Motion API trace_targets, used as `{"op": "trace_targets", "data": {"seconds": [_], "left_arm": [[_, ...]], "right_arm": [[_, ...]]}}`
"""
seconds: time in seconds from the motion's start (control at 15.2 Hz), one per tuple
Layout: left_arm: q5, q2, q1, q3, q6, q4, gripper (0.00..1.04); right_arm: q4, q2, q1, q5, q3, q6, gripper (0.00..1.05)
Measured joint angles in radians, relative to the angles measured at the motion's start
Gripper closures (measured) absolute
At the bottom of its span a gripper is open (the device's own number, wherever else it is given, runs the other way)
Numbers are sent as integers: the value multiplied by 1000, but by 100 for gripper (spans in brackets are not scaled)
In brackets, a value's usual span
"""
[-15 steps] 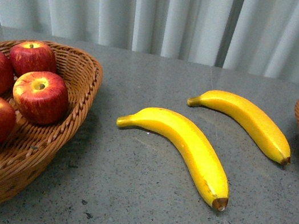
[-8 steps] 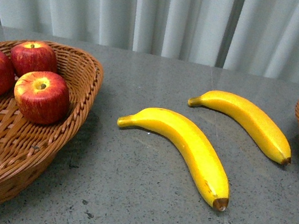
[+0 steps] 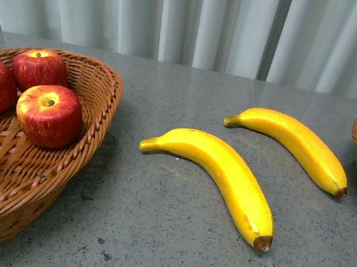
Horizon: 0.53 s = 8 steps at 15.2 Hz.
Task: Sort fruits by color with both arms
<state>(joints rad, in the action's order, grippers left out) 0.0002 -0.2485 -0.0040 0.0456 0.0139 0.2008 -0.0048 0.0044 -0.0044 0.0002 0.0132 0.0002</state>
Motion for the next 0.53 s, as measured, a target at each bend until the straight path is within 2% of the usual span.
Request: {"op": "trace_targets", "data": {"seconds": [0.26, 0.4, 0.53], "left_arm": [[-1, 76, 3, -32, 0, -29, 103], [-3, 225, 3, -31, 0, -216, 103], [0, 238, 3, -31, -3, -214, 103]], "right_arm": [[0, 0, 0, 0, 0, 0, 7], [0, 0, 0, 0, 0, 0, 7], [1, 0, 0, 0, 0, 0, 7]]}}
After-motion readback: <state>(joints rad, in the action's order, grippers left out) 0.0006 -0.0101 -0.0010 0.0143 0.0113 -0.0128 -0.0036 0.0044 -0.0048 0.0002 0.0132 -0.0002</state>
